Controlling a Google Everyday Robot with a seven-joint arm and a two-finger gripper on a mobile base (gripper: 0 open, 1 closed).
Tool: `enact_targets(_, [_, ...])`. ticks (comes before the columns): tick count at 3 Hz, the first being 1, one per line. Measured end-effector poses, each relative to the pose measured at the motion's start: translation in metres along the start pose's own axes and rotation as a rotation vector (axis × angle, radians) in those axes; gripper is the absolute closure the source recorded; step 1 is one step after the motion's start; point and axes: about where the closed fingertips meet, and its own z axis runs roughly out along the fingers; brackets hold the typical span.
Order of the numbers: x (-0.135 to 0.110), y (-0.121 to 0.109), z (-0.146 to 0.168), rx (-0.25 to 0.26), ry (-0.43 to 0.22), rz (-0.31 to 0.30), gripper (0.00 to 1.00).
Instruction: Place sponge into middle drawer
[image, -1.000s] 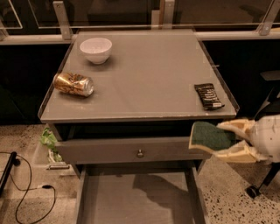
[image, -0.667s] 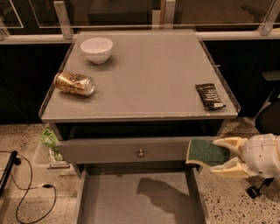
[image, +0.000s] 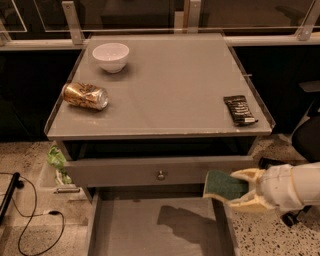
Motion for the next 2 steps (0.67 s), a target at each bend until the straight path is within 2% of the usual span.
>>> enact_targets(1, [0.058,0.011,0.070,-0.056,0.029,0.041,1.00])
enact_targets(2, [0.119,0.017,0.138,-0.099,0.022,0.095,1.00])
